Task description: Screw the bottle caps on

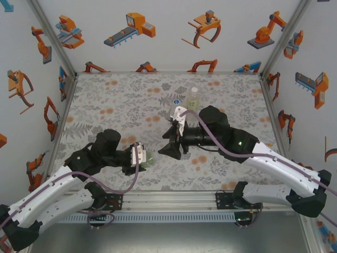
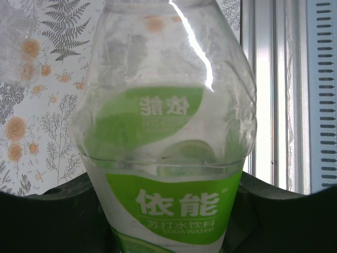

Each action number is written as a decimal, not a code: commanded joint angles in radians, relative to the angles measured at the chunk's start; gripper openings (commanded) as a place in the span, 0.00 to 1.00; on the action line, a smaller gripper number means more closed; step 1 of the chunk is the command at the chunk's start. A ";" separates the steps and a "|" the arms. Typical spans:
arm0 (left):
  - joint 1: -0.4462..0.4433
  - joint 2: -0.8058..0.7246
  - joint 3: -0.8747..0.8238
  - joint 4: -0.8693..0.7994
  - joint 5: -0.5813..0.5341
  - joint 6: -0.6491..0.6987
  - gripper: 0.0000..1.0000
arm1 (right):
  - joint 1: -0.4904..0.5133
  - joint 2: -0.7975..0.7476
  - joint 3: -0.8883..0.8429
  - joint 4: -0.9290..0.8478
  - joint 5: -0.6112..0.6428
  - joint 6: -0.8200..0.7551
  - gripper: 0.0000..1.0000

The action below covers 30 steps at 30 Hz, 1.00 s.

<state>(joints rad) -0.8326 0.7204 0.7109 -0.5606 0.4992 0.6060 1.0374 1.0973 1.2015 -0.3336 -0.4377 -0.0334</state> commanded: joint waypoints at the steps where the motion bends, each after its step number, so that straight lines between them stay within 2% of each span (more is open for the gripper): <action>1: -0.003 -0.004 0.024 0.009 0.041 0.018 0.00 | -0.001 0.036 0.055 -0.131 -0.192 -0.320 0.58; 6: -0.003 -0.011 0.024 0.007 0.032 0.017 0.00 | -0.001 0.057 0.034 -0.090 -0.221 -0.427 0.57; 16: -0.003 -0.004 0.025 0.005 0.035 0.014 0.00 | -0.001 0.091 0.004 -0.047 -0.236 -0.425 0.43; 26: -0.003 -0.004 0.026 0.006 0.021 0.012 0.00 | -0.001 0.090 -0.019 -0.023 -0.244 -0.404 0.44; 30: -0.003 -0.005 0.026 0.005 0.019 0.011 0.00 | 0.000 0.087 -0.033 0.003 -0.243 -0.390 0.40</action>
<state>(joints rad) -0.8326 0.7204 0.7109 -0.5610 0.4969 0.6060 1.0378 1.1873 1.1828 -0.3786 -0.6659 -0.4271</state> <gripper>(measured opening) 0.540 0.409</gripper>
